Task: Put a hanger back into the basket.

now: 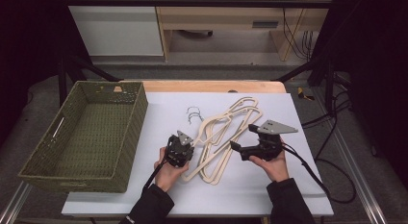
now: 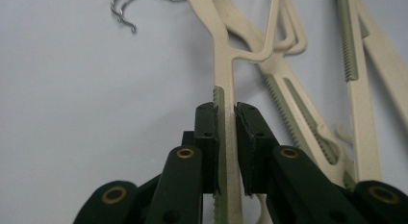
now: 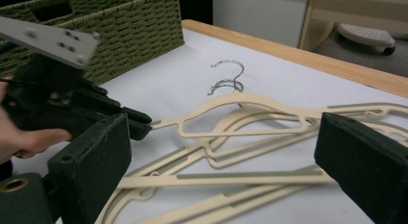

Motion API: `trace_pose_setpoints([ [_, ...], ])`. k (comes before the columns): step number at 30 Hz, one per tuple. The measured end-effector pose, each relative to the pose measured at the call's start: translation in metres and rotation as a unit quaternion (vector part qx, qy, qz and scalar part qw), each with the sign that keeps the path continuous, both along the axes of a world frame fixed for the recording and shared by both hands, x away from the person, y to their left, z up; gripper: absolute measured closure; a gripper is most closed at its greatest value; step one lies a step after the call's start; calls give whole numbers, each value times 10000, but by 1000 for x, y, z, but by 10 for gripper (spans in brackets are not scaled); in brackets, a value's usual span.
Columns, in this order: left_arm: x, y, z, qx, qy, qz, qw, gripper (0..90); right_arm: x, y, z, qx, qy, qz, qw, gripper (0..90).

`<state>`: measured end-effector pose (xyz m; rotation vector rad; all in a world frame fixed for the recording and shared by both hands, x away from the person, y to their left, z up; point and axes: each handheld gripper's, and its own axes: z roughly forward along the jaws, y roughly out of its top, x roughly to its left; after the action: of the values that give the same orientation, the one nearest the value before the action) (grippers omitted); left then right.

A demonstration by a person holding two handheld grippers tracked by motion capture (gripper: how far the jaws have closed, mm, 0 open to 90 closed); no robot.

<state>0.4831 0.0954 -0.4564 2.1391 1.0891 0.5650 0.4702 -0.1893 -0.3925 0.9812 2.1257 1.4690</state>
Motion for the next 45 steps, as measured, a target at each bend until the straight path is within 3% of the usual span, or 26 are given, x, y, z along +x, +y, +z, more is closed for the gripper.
trace_pose_setpoints([
  [3,-10,2,11,-19,-272,-64,9996,796,13,16,-2,-30,95,5,10000,79],
  [8,-22,6,24,-113,-538,-134,9984,796,35,40,-4,-33,138,-16,9999,113],
  [18,-36,10,44,-43,-759,-234,9968,797,71,77,-4,-46,330,-110,9994,217],
  [23,-45,11,45,-41,-860,-296,9958,798,82,88,-10,-29,349,-112,9993,345],
  [28,-49,10,40,5,-890,-297,9956,797,93,101,-14,-254,440,-64,9987,465],
  [32,-48,11,39,55,-965,-303,9949,797,104,108,-17,-220,595,-159,9979,555],
  [39,-49,12,36,-39,-801,-327,9962,797,120,114,-23,-404,844,-141,9955,752],
  [42,-49,12,35,-51,-766,-340,9965,797,121,114,-24,-390,880,-58,9953,846],
  [43,-49,12,35,-48,-749,-339,9966,797,119,114,-23,-405,796,-53,9960,882],
  [45,-50,12,34,10,-748,-357,9966,797,117,113,-21,-446,766,-33,9961,887],
])
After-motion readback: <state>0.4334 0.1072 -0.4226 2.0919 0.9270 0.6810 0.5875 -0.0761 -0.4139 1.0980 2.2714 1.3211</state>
